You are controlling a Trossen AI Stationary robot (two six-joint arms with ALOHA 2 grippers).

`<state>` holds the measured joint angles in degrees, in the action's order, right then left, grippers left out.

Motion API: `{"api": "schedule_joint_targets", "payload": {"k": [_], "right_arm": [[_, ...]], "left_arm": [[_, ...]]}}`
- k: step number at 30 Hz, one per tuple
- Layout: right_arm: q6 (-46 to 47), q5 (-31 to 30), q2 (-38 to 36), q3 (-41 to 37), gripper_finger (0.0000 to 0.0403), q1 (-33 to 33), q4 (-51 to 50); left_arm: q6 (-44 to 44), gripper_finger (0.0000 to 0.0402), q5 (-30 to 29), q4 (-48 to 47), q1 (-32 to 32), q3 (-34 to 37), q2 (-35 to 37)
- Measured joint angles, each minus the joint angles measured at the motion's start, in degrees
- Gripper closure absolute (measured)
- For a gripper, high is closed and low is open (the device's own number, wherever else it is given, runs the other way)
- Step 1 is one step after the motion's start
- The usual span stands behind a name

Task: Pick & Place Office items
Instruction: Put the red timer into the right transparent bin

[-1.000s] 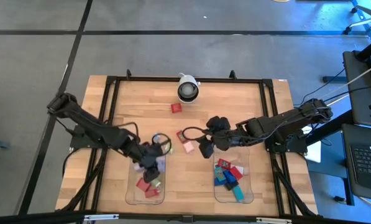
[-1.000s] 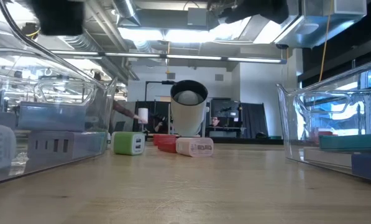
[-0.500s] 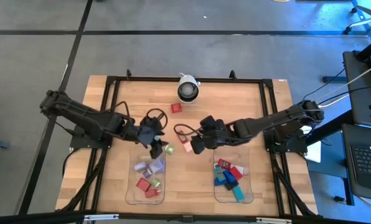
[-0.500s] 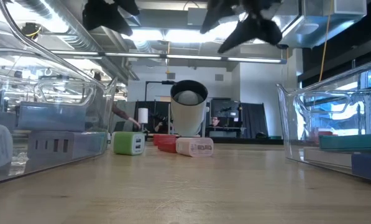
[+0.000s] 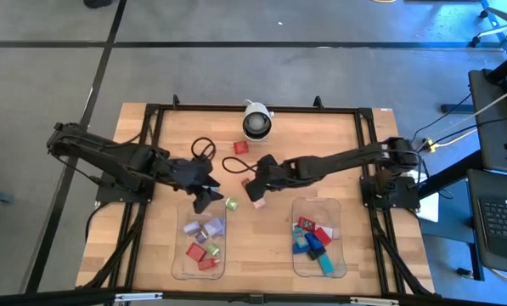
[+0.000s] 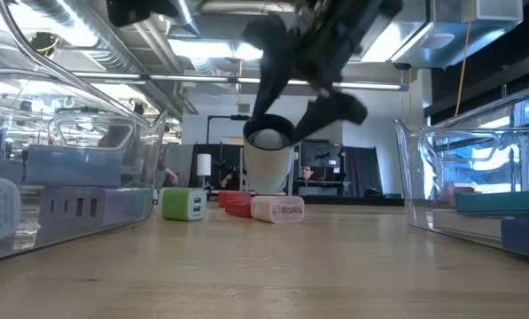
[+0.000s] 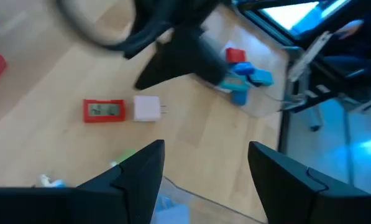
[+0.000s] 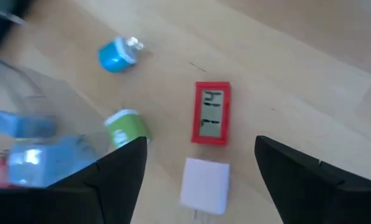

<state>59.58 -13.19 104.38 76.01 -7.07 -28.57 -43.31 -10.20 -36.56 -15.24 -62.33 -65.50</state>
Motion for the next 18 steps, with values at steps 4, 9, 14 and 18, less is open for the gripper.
{"api": "schedule_joint_targets", "payload": {"k": [4, 9, 14, 18], "right_arm": [[-0.55, 0.74, 2.8, 0.0, 0.0101, 1.55, 0.51], [-6.6, -0.14, 5.73, 0.16, 0.0101, 1.92, 4.58], [-10.61, -2.25, 10.57, 3.04, 0.0101, 1.66, 4.15], [-15.17, -3.77, 15.0, 7.56, 0.0101, 1.43, 3.27]], "left_arm": [[-1.81, 0.0173, 0.86, 0.16, -0.23, 0.0, 2.07], [-1.93, 0.0173, -0.28, 0.39, -0.52, 0.0, 3.26], [-1.97, 0.0173, -0.59, 0.35, -0.22, 0.0, 3.46], [-1.53, 0.0173, -0.5, 0.35, 0.01, 0.0, 3.46]]}}
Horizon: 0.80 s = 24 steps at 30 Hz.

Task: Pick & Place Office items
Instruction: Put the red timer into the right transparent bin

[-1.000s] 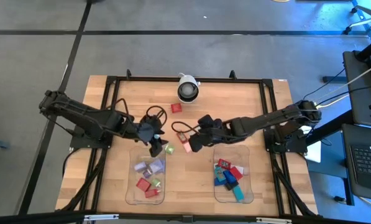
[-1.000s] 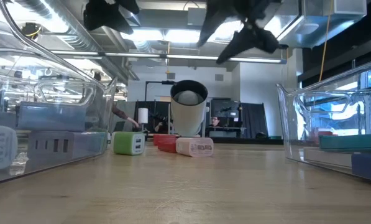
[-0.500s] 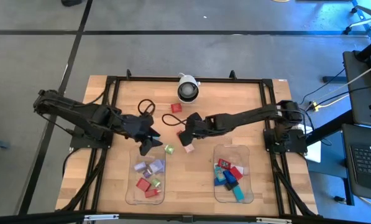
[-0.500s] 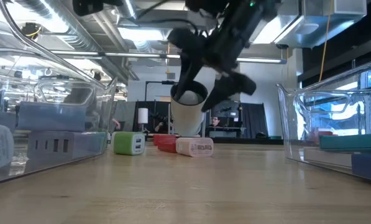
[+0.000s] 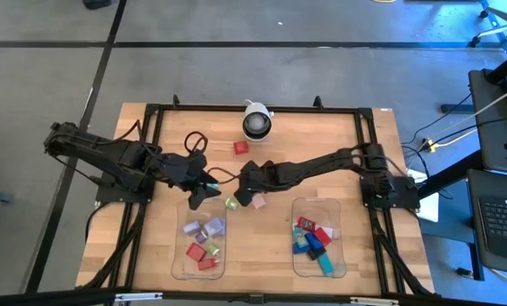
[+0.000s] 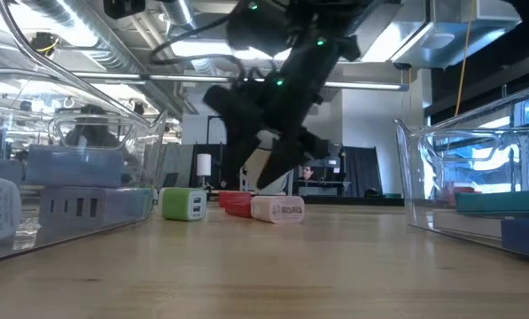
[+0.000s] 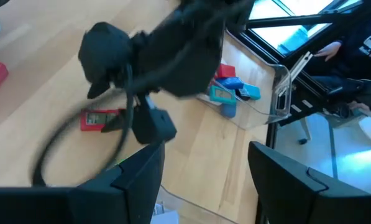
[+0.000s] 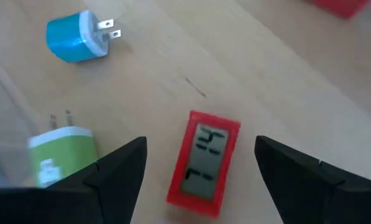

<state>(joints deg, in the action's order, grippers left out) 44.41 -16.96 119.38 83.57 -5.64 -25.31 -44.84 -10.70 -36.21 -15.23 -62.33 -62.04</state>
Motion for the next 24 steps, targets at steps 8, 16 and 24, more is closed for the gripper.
{"api": "schedule_joint_targets", "payload": {"k": [8, 16, 24], "right_arm": [[-9.69, -5.67, 5.74, 6.47, 0.0119, -0.32, -6.0], [-4.77, -3.15, 6.91, 6.58, 0.0128, -0.36, -7.38], [-4.29, -3.55, 7.91, 6.78, 0.013, -0.79, -9.74]], "left_arm": [[0.02, 0.0173, 0.07, 0.0, -0.04, 0.0, 0.0], [0.63, 0.0173, 0.04, -0.05, -0.04, 0.02, -0.02], [2.01, 0.0173, -0.09, -0.2, -0.04, 0.0, -0.02]]}}
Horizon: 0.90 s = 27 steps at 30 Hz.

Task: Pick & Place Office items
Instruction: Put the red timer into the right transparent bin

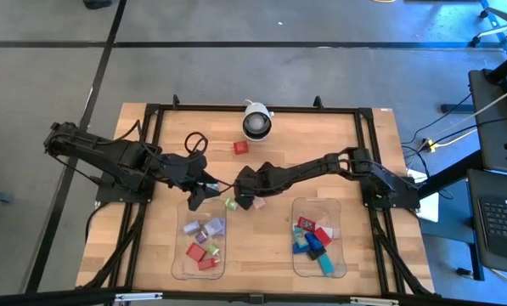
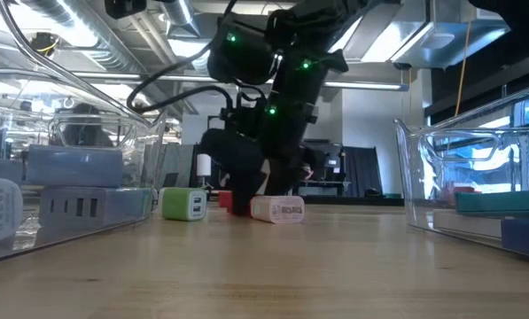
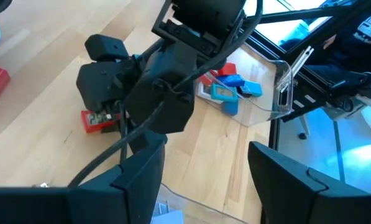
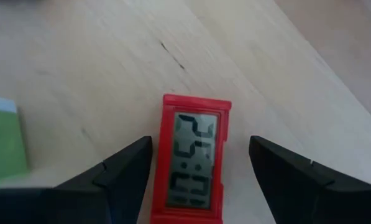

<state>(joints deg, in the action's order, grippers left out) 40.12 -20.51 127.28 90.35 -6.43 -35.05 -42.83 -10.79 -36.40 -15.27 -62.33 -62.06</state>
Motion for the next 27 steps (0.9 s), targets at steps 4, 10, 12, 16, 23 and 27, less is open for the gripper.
{"api": "schedule_joint_targets", "payload": {"k": [4, 10, 12, 16, 23, 27], "right_arm": [[0.02, 0.23, 0.0, 0.04, 0.0149, -0.43, -0.77], [-0.03, 5.77, -0.02, 0.04, 0.0213, -0.34, -1.15], [-0.1, 6.51, -0.07, 0.02, 0.0237, -0.36, -1.33], [-0.31, 6.94, -0.09, 0.02, 0.0259, -0.42, -1.79], [1.46, 8.33, -2.29, -0.48, 0.0252, -0.52, -2.88], [1.42, 5.79, -7.3, -0.5, 0.025, -0.64, -2.75]], "left_arm": [[0.09, 0.0173, -0.02, 0.01, 0.0, 0.01, 0.0], [0.11, 0.0173, -0.04, 0.04, 0.0, 0.02, 0.0], [0.11, 0.0173, -0.04, 0.04, 0.0, 0.02, 0.0], [0.11, 0.0173, -0.04, 0.04, 0.0, 0.02, 0.0], [0.13, 0.0173, -0.04, 0.07, 0.0, 0.02, 0.0], [1.23, 0.0173, -0.18, 0.17, 0.0, 0.02, 0.0]]}}
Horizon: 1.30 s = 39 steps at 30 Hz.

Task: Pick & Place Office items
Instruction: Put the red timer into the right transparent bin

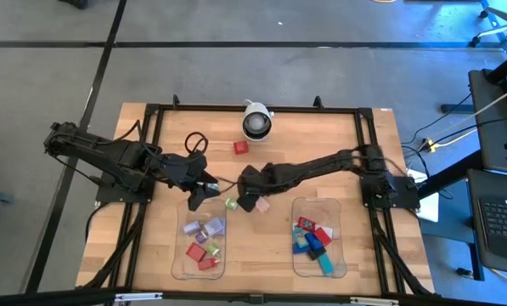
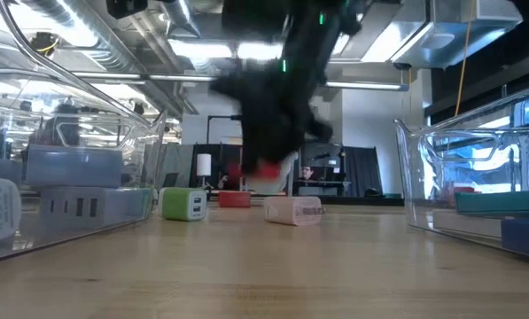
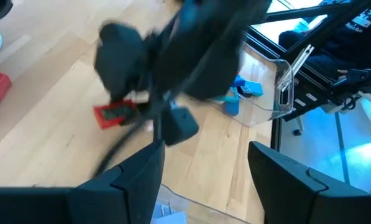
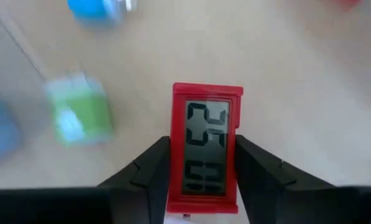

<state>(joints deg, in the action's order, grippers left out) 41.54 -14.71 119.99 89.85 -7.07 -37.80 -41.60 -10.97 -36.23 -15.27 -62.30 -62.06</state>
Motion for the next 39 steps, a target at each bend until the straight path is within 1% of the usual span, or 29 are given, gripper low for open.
{"api": "schedule_joint_targets", "payload": {"k": [7, 10, 17, 20, 22, 25, 31, 34, 39], "right_arm": [[-0.72, -10.06, -10.34, 0.06, 0.0251, -0.98, 0.72], [-2.82, -15.36, -15.04, 0.19, 0.025, -2.0, 1.25], [-13.22, -29.06, -23.43, 0.24, 0.025, -5.13, 0.68], [-18.87, -33.88, -25.49, 0.24, 0.025, -6.54, 1.36], [-21.55, -35.95, -26.48, 0.24, 0.025, -7.41, 1.66], [-23.12, -36.13, -27.76, 0.24, 0.025, -8.12, 1.75], [-24.05, -33.34, -30.31, 0.24, 0.025, -9.43, 0.79], [-23.15, -27.62, -31.78, 0.26, 0.025, -10.59, -1.61], [-15.78, -16.29, -34.02, 0.26, 0.025, -13.06, -7.7]], "left_arm": [[0.45, 0.0173, -3.96, 0.68, 0.01, -0.02, 0.0], [0.43, 0.0173, -5.5, 0.56, 0.0, 0.0, -0.07], [0.34, 0.0173, -9.27, 2.68, 0.0, 0.0, -0.08], [-0.09, 0.0173, -12.36, 3.41, 0.02, 0.0, -0.42], [-0.09, 0.0173, -14.79, 4.24, 0.0, 0.0, -0.94], [-0.04, 0.0173, -17.95, 5.47, 0.01, 0.0, -1.85], [0.21, 0.0173, -23.79, 6.53, 0.02, 0.0, -4.3], [0.28, 0.0173, -25.19, 6.97, 0.01, 0.0, -5.9], [0.39, 0.0173, -25.48, 8.2, 0.02, 0.0, -8.55]]}}
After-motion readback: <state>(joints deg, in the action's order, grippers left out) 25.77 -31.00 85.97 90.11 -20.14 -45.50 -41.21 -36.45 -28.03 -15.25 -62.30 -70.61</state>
